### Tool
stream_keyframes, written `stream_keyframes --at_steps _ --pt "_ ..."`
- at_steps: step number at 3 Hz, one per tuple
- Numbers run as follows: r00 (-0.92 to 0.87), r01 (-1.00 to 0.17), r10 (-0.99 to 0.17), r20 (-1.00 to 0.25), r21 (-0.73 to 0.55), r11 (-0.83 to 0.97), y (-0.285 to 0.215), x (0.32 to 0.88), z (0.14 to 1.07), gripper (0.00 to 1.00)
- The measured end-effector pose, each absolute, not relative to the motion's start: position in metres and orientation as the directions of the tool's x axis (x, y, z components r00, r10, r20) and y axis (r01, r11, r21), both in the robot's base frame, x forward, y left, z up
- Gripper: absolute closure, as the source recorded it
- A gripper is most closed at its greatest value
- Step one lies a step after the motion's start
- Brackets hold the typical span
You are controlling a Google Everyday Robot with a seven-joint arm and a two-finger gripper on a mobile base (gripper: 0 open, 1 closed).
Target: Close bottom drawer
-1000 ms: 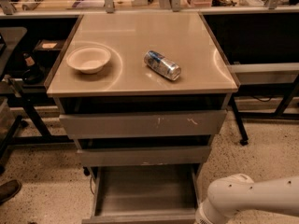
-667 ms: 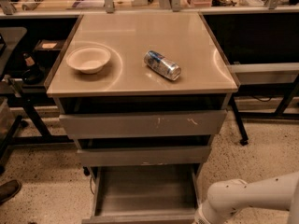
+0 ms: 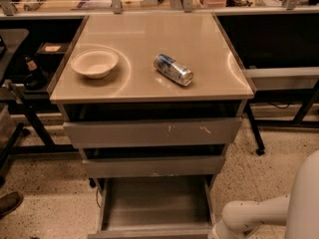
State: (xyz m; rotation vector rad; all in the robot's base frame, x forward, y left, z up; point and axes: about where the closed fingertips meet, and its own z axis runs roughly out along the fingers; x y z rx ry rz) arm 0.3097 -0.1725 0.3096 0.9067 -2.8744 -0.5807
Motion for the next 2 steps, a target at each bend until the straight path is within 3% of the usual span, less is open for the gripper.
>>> stream_keyframes --at_steps 2 --pt "-0.831 -0.523 -0.553 -0.051 0.408 0.748 -0.168 0.308 0.295 1.0"
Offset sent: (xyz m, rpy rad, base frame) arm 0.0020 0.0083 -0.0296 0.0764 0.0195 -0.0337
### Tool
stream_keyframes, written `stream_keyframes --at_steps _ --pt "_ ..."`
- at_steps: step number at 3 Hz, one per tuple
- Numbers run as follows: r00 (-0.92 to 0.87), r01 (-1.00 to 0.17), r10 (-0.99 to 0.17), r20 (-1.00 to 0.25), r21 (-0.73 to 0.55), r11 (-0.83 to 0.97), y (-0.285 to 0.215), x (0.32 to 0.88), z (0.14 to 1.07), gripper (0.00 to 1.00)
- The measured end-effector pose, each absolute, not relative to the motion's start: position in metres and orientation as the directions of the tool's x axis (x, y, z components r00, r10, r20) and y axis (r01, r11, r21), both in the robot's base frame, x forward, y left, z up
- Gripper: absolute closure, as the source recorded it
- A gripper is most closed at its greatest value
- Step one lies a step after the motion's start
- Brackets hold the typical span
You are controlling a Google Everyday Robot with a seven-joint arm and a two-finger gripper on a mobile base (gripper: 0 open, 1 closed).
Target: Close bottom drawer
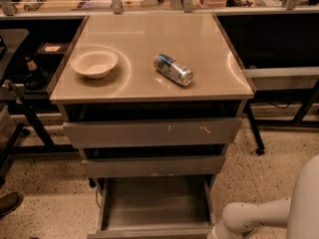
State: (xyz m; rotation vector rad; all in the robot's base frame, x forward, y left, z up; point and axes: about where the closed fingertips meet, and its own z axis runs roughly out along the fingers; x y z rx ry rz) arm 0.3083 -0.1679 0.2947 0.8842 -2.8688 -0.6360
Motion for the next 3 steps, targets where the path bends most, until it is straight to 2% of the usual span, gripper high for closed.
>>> stream_keyframes --at_steps 3 --pt "-0.917 -0.395 -0.383 -0.111 0.398 0.828 -0.173 0.352 0.209 1.0"
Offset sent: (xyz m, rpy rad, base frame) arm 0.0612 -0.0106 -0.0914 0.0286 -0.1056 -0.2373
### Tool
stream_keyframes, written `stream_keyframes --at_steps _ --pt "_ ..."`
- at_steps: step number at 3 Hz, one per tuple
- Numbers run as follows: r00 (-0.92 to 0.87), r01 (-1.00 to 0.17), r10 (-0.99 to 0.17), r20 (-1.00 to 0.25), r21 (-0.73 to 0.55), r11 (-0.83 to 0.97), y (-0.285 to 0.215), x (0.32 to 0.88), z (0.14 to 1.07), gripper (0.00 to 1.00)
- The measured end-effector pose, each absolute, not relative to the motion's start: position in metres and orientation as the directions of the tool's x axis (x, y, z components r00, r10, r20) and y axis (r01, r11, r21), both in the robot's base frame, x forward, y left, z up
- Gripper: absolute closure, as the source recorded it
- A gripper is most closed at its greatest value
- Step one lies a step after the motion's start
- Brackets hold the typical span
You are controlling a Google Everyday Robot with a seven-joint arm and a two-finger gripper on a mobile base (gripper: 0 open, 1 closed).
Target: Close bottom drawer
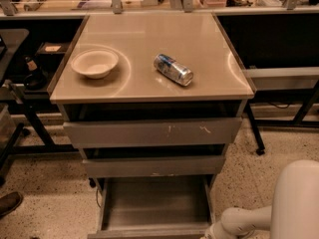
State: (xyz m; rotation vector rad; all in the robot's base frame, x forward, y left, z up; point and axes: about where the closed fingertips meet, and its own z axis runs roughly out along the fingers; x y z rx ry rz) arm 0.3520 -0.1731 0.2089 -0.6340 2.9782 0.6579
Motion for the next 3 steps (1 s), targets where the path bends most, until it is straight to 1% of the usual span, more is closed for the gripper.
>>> stream_keyframes --at_steps 1,2,3 --pt "-0.917 -0.395 -0.383 -0.111 0.398 0.828 -0.173 0.352 0.209 1.0" --pt "-0.928 -0.369 -0.357 -0.109 0.402 0.838 -0.17 0.356 0.191 1.0" --pt "-0.944 -0.33 -0.298 -0.141 0.392 0.858 -0.168 0.379 0.168 1.0"
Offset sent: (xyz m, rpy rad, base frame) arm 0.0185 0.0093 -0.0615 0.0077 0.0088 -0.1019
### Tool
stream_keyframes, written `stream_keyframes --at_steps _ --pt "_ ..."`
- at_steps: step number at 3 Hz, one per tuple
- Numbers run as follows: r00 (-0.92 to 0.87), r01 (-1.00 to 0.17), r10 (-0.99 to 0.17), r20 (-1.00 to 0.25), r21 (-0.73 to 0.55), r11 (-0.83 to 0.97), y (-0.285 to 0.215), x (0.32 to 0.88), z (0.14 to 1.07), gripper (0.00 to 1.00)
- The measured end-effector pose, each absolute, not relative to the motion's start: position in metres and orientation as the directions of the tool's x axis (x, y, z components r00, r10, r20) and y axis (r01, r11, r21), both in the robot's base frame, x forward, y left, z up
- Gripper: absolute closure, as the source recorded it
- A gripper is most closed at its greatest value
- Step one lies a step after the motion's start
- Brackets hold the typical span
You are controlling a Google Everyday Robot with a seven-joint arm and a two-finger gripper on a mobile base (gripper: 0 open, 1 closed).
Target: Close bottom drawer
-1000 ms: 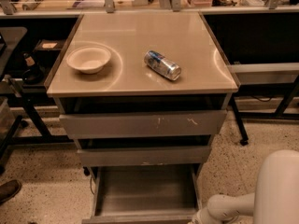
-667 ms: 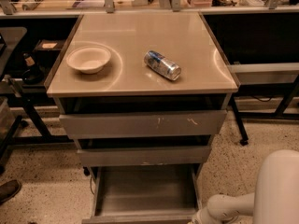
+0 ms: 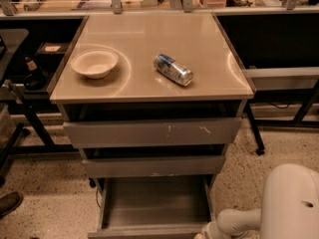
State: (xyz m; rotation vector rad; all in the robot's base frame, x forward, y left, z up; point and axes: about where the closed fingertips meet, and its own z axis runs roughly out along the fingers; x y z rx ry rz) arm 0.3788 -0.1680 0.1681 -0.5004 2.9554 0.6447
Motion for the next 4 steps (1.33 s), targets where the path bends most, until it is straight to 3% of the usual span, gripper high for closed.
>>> stream_keyframes --at_steps 1,4 --pt "-0.945 -0.328 -0.29 -0.155 0.388 0.861 -0.167 0.386 0.166 1.0" --pt "-0.932 -0.337 -0.246 -0.267 0.382 0.86 -0.142 0.482 0.156 1.0"
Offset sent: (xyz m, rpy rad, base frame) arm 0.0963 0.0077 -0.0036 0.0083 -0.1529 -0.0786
